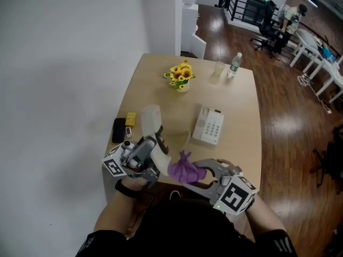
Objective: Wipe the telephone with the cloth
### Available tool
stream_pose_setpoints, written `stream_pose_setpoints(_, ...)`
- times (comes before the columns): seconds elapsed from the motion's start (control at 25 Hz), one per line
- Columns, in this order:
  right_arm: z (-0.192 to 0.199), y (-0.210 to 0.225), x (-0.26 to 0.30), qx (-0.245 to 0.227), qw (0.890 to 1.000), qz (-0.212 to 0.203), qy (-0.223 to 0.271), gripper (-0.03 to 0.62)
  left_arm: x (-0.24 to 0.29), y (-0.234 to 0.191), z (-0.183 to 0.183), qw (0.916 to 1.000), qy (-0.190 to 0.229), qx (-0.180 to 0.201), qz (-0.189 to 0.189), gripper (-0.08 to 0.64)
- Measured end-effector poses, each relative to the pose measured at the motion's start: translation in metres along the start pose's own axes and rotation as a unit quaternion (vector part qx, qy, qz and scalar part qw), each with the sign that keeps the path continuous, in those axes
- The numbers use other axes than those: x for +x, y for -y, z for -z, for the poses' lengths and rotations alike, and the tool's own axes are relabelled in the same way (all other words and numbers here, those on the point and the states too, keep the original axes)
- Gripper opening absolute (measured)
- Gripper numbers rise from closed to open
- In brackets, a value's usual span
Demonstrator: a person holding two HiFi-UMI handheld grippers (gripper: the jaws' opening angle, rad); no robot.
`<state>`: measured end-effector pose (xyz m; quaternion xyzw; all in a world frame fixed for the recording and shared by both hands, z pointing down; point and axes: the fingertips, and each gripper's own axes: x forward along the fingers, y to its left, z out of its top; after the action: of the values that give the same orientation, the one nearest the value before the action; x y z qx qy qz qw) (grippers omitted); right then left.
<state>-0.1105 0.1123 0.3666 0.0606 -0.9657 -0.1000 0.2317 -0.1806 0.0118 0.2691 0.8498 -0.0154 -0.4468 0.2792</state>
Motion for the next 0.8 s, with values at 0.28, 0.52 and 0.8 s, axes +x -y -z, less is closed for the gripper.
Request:
stream_pose_setpoints(0.28, 0.043, 0.046, -0.023, 0.102, 0.993, 0.054, 0.039, 0.147, 0.007, -0.051, 0.028, 0.9941, -0.064, 0.024, -0.085, 0.218)
stream_pose_setpoints(0.52, 0.184, 0.145, -0.016, 0.194, 0.963, 0.178, -0.06, 0.149, -0.011, -0.106, 0.066, 0.9723, -0.137, 0.044, -0.184, 0.218)
stream_pose_setpoints(0.8, 0.32, 0.247, 0.024, 0.228, 0.933, 0.218, -0.176, 0.149, -0.041, -0.169, 0.107, 0.9321, -0.218, 0.056, -0.284, 0.218)
